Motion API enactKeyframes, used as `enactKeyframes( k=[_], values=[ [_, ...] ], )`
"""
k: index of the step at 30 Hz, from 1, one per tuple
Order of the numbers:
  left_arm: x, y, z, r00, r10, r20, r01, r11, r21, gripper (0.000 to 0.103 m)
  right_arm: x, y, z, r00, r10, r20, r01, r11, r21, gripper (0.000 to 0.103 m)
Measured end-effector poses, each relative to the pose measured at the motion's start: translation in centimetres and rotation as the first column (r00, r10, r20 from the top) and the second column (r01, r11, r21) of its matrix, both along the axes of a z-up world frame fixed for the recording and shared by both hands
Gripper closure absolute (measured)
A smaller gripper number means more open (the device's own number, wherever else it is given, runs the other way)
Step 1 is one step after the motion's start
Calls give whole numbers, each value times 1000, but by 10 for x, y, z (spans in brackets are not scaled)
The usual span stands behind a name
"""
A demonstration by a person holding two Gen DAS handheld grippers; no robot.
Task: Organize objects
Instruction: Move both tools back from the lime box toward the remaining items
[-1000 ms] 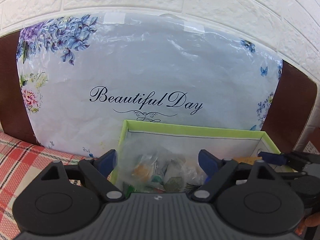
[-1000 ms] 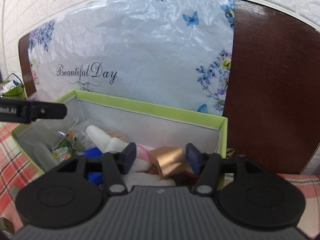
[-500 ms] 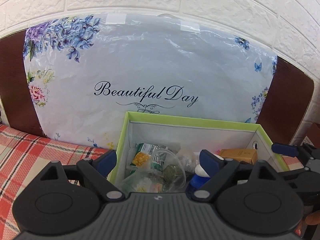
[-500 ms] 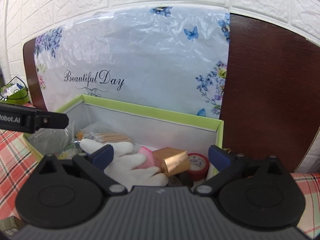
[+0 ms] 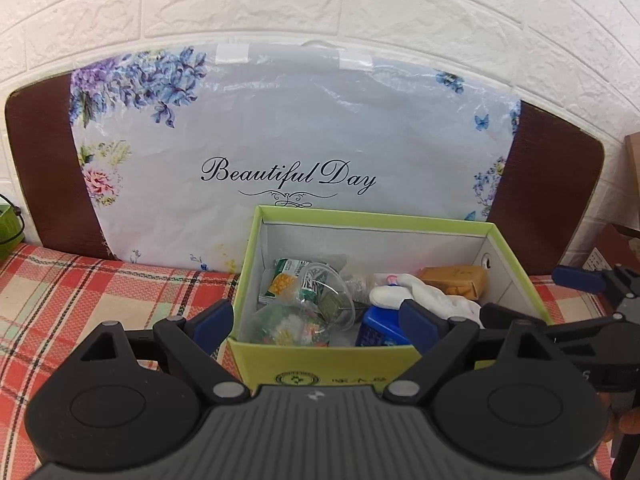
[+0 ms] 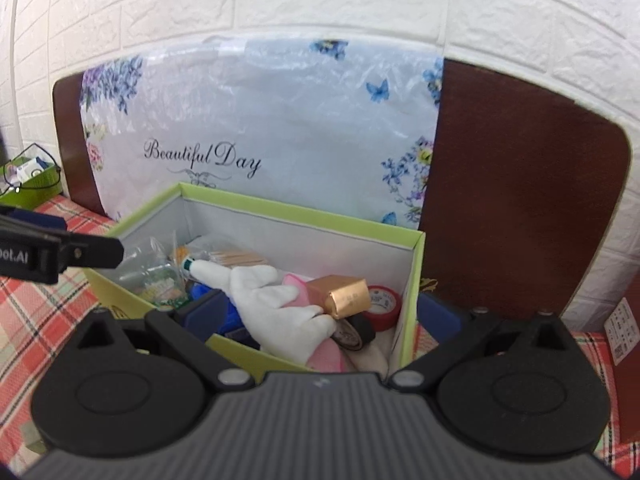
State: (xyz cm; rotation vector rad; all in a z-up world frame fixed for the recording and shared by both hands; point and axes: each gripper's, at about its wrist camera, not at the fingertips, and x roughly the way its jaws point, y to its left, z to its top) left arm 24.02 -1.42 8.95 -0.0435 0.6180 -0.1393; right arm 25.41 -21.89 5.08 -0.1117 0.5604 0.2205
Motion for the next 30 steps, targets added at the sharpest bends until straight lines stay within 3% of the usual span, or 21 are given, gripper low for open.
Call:
enactKeyframes(
  k=[7, 13, 30],
  values=[
    [-49, -4, 16, 998, -13, 55, 12, 1000, 13, 10, -45, 2, 22, 999, -28, 15, 29, 999, -42, 0],
    [-89, -7, 16, 996, -37, 83, 35, 999, 26, 10, -91, 2, 29, 999, -21, 39, 22, 1000, -18, 0],
    [-144, 10, -33, 1000, -14, -18, 13, 999, -45, 10, -184, 13, -2, 999, 13, 49, -12, 999, -30, 0]
  ],
)
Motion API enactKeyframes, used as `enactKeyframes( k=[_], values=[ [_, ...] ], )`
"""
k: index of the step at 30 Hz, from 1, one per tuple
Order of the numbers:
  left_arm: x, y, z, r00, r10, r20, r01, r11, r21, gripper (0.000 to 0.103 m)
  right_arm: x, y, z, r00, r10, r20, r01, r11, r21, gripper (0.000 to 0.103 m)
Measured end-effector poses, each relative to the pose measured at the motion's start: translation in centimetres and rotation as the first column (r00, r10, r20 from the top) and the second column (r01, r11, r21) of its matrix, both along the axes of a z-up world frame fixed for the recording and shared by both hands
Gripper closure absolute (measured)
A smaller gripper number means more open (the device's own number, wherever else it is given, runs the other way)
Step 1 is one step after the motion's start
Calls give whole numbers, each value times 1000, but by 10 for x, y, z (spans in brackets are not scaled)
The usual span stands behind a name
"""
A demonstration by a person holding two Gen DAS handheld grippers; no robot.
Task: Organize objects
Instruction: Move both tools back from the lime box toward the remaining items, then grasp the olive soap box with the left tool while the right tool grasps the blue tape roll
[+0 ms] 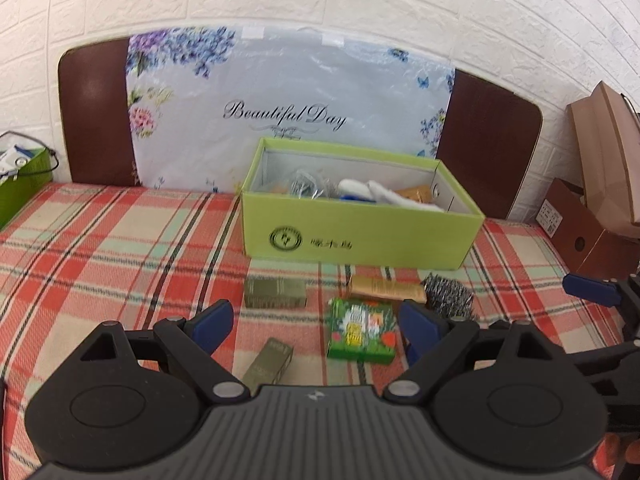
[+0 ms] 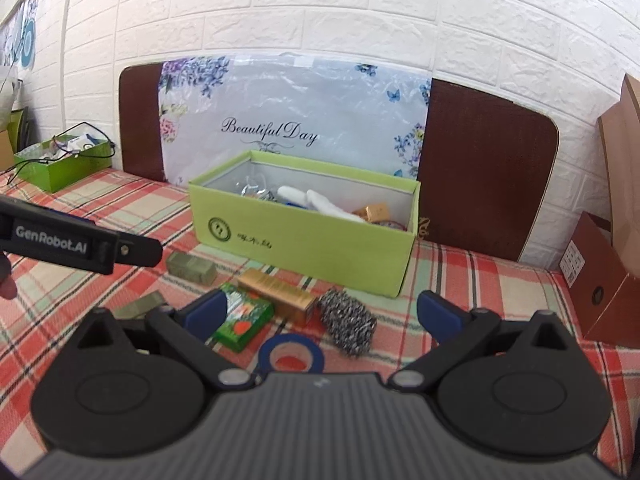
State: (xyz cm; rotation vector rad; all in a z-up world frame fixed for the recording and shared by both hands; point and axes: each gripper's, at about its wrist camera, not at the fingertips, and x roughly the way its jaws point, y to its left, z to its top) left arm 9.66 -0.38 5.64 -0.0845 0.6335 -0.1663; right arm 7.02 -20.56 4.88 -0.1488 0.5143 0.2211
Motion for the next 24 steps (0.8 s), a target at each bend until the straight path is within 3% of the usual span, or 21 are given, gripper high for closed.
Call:
enactKeyframes(
  k=[12, 17, 21, 24],
  values=[
    [-9, 32, -50, 989, 71, -126, -71, 997, 4, 12, -28, -2, -34, 996, -10, -87, 18, 996, 92, 0],
    [6, 32, -54, 994, 44, -104, -43, 999, 8, 15, -33, -4, -40, 994, -16, -107, 28, 993, 115, 0],
    [29, 24, -63, 988, -17, -153, 23, 999, 33, 32, -33, -4, -42, 993, -11, -116, 25, 993, 119, 0],
    [36, 25, -75, 982, -12, -187, 17, 999, 27, 47, -28, -4, -44, 993, -2, -116, 16, 993, 117, 0]
  ],
)
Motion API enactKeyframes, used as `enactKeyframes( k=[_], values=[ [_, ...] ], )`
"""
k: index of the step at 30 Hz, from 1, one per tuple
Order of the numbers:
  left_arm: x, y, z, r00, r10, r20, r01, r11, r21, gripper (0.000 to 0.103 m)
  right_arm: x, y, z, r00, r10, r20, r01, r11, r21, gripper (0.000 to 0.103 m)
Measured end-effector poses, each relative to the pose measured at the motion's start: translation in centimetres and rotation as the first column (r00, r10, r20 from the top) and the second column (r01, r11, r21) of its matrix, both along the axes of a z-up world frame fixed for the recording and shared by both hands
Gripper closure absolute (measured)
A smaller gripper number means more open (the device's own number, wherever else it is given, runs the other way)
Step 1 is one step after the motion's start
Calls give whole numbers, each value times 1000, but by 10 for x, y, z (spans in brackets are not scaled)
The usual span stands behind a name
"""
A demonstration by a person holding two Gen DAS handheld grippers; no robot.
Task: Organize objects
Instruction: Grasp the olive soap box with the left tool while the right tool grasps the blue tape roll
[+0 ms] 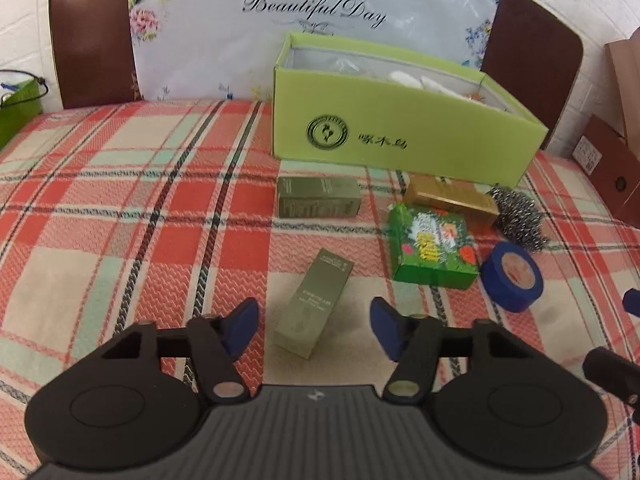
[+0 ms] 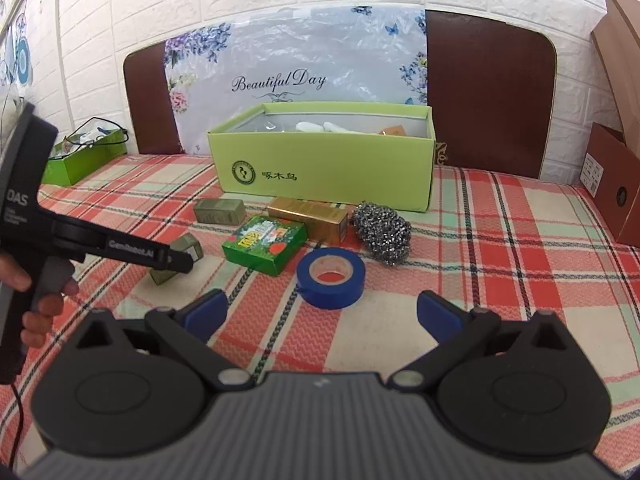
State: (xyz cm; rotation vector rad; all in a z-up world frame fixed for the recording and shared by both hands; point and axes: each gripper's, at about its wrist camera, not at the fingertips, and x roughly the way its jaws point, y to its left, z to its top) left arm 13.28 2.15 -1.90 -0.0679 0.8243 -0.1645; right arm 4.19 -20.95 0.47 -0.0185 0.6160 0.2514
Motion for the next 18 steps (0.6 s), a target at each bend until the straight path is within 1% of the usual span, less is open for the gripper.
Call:
enactKeyframes(
  k=[1, 2, 3, 4, 5, 6, 7, 8, 13, 15, 18],
  values=[
    [0, 2, -3, 1000, 6, -4, -6, 1000, -5, 54, 4, 0, -2, 1000, 0, -2, 0, 1000, -6, 1],
    [-3, 3, -3, 1000, 11, 13, -11, 1000, -3, 59, 8, 1, -4, 1000, 0, -6, 0, 1000, -12, 3],
    [-5, 5, -3, 1000, 5, 12, -5, 1000, -10, 73, 13, 1, -7, 1000, 1, -8, -1, 1000, -16, 5],
    [-7, 7, -2, 1000, -5, 4, 5, 999, -33, 79, 18, 2, -10, 1000, 0, -10, 0, 1000, -20, 9],
    [-9, 10, -1, 1000, -12, -2, 12, 998, -59, 80, 24, 3, -13, 1000, -2, -15, 1, 1000, -25, 15],
    [-12, 11, 0, 1000, -15, -9, 14, 997, -73, 80, 31, 4, -16, 1000, -6, -21, 5, 1000, -31, 18],
    [-15, 12, 1, 1000, -14, -9, 14, 997, -76, 80, 38, 4, -20, 1000, -13, -26, 12, 999, -39, 24],
    [-19, 12, 1, 1000, -13, -6, 13, 997, -75, 80, 45, 5, -24, 999, -20, -31, 18, 999, -46, 28],
    [-31, 12, 3, 999, -32, -6, 31, 995, -94, 80, 67, 11, -38, 999, -7, -49, 4, 998, -55, 31],
    [-34, 11, 4, 999, -42, -2, 41, 995, -88, 80, 70, 15, -43, 999, 1, -50, -4, 998, -61, 47],
    [-39, 11, 3, 999, -51, -5, 50, 995, -85, 80, 63, 15, -43, 998, -10, -54, 8, 999, -45, 47]
  ],
)
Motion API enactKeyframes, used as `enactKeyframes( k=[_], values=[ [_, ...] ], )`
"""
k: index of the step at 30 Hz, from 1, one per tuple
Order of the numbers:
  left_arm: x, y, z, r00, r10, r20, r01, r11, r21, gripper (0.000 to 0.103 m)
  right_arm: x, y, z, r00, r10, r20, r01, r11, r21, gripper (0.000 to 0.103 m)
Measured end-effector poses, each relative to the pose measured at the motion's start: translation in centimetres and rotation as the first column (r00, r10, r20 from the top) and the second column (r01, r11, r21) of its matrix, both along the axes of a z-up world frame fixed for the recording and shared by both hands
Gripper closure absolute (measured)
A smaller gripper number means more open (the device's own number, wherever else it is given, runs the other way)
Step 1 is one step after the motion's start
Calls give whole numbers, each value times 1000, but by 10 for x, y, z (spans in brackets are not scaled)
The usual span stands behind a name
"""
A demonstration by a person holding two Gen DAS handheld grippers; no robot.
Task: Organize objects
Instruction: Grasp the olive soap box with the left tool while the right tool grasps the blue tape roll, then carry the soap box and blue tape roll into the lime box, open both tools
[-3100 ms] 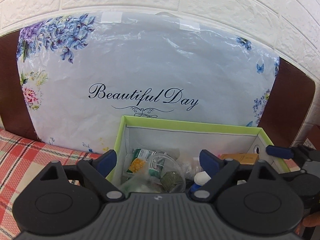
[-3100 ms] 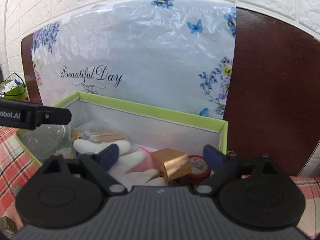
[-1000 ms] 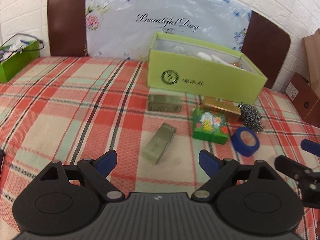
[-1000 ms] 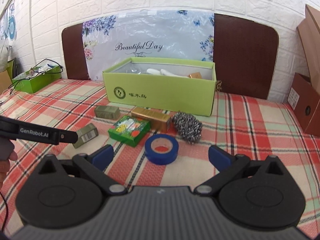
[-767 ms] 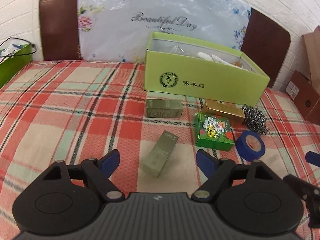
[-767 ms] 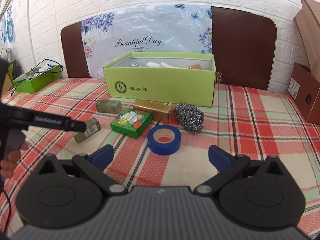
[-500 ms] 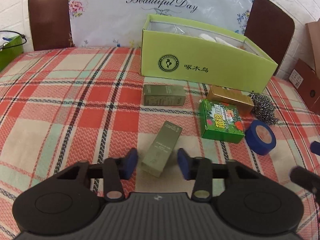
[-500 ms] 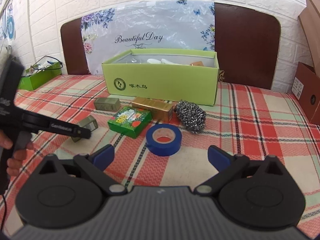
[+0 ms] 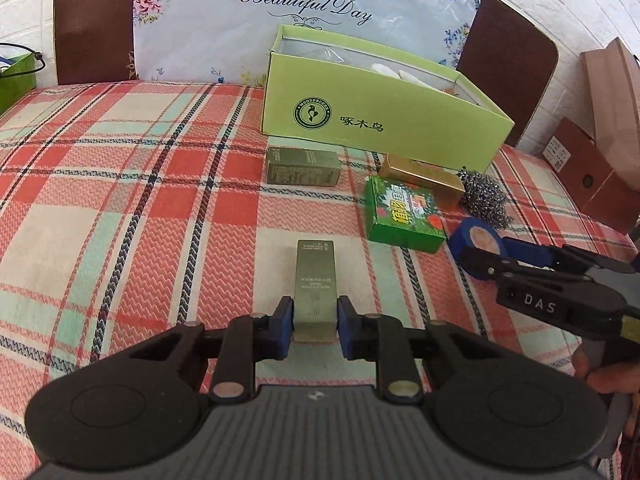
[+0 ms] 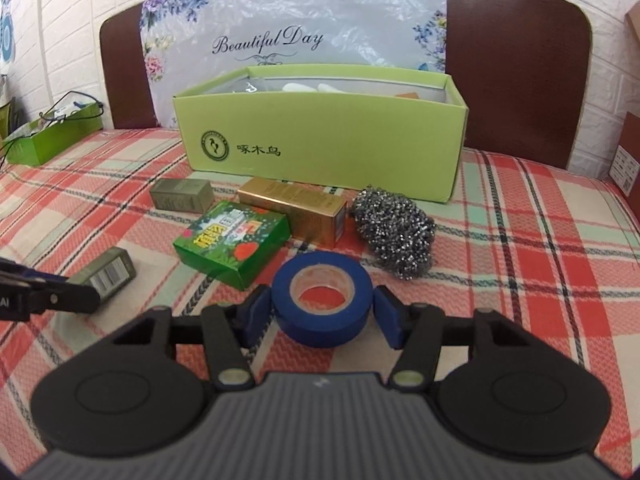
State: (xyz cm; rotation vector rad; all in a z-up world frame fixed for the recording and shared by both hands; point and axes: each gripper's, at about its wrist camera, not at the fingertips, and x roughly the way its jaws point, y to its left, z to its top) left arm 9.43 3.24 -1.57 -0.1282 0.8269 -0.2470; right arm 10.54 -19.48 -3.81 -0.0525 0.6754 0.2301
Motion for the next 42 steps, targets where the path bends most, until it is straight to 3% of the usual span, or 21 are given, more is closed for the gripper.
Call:
enactKeyframes(
  k=[3, 7, 13, 18, 42],
  values=[
    [-7, -2, 0, 1000, -23, -8, 23, 1000, 11, 80, -19, 2, 3, 1000, 22, -20, -23, 999, -27, 47],
    [-22, -6, -2, 999, -42, -20, 42, 999, 24, 80, -56, -1, 7, 998, 36, -57, -36, 999, 5, 47],
    [-34, -9, -1, 1000, -11, -20, 12, 1000, 28, 78, -96, 3, 10, 994, 78, -71, -76, 997, 25, 47],
    [-29, -11, -1, 1000, 12, -23, -11, 999, 34, 78, -96, 7, 13, 996, 78, -44, -77, 997, 9, 43],
    [-27, -16, -4, 1000, 28, -8, -27, 999, 41, 73, -96, 7, 3, 996, 67, -63, -66, 997, 27, 43]
  ],
)
